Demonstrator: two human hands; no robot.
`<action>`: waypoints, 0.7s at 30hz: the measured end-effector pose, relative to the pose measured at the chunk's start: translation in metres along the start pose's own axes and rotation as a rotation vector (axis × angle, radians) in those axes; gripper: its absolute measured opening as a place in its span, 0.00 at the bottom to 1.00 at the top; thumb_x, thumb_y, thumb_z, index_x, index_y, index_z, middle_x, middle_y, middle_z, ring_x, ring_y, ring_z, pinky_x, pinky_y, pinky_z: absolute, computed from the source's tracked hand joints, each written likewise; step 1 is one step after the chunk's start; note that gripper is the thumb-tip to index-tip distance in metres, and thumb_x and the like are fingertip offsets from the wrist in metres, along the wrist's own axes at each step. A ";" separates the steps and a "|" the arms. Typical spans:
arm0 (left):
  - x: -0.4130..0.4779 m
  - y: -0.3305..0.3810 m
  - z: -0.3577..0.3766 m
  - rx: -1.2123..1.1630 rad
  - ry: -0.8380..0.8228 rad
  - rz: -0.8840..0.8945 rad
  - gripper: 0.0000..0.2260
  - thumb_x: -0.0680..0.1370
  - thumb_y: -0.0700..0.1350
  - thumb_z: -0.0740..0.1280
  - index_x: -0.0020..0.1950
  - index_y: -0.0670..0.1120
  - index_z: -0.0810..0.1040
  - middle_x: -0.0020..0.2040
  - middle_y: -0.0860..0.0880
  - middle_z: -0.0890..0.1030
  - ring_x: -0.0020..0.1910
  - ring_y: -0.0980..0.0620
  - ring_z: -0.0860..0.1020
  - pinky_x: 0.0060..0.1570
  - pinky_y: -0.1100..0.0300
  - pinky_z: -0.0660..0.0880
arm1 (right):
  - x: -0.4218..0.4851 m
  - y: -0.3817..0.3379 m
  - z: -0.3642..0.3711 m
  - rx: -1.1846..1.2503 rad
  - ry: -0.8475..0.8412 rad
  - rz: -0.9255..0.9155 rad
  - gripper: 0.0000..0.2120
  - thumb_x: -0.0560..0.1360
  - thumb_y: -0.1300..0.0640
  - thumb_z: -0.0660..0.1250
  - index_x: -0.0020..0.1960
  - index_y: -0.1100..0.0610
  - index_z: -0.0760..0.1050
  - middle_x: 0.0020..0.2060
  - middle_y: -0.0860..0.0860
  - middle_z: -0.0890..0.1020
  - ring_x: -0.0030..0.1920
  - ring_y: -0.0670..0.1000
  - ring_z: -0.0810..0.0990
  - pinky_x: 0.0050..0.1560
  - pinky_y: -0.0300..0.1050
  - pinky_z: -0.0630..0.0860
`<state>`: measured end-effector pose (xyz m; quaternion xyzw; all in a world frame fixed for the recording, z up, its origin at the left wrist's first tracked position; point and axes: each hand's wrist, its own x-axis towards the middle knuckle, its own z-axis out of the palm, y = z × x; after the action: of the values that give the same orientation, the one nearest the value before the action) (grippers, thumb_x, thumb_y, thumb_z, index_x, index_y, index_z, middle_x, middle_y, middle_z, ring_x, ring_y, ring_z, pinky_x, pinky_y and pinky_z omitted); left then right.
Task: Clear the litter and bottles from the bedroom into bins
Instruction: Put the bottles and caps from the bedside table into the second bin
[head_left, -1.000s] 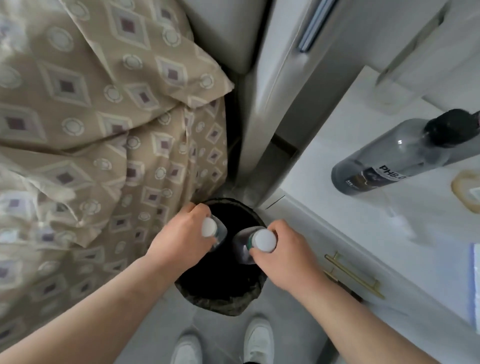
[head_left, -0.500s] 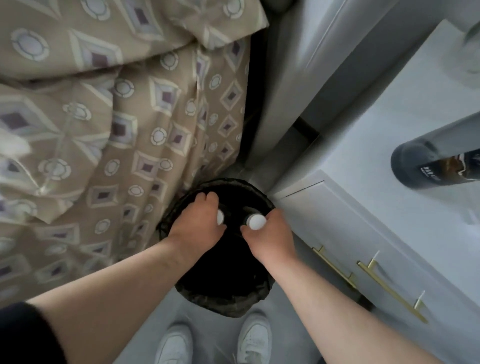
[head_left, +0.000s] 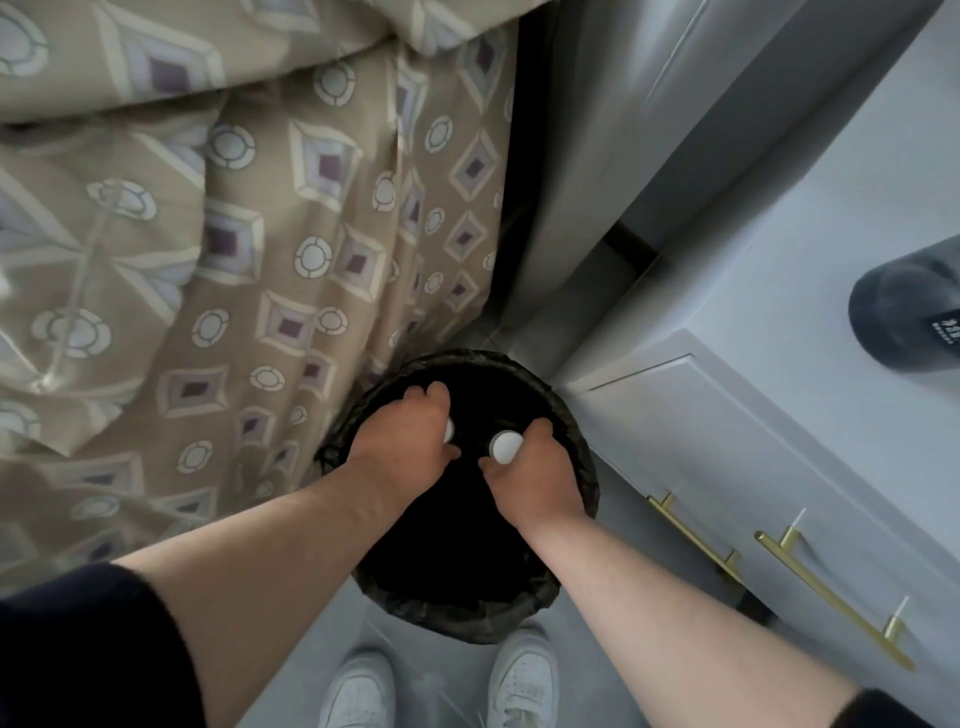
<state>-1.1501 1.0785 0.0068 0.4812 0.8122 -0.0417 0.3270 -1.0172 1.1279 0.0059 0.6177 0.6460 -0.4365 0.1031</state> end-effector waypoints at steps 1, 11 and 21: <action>0.001 0.000 0.001 0.002 0.011 0.009 0.21 0.74 0.52 0.70 0.58 0.44 0.66 0.56 0.42 0.73 0.52 0.41 0.77 0.44 0.53 0.72 | 0.001 0.001 0.001 0.002 0.000 -0.006 0.21 0.74 0.54 0.69 0.61 0.59 0.65 0.55 0.56 0.79 0.54 0.55 0.79 0.50 0.43 0.76; -0.014 0.006 -0.010 -0.002 0.013 0.005 0.23 0.74 0.53 0.69 0.62 0.45 0.65 0.59 0.44 0.70 0.53 0.43 0.76 0.44 0.53 0.72 | -0.006 -0.007 -0.012 -0.086 0.001 -0.016 0.22 0.75 0.52 0.66 0.64 0.59 0.64 0.57 0.57 0.79 0.56 0.57 0.79 0.54 0.47 0.77; -0.085 0.039 -0.123 -0.311 0.235 -0.128 0.16 0.77 0.54 0.63 0.62 0.49 0.73 0.53 0.51 0.73 0.50 0.47 0.76 0.45 0.55 0.74 | -0.095 -0.045 -0.117 0.153 -0.022 -0.148 0.22 0.76 0.43 0.61 0.69 0.44 0.63 0.62 0.43 0.75 0.61 0.46 0.75 0.55 0.43 0.73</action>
<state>-1.1513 1.0824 0.1611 0.3739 0.8703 0.1201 0.2972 -0.9887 1.1477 0.1593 0.5693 0.6536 -0.4978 0.0304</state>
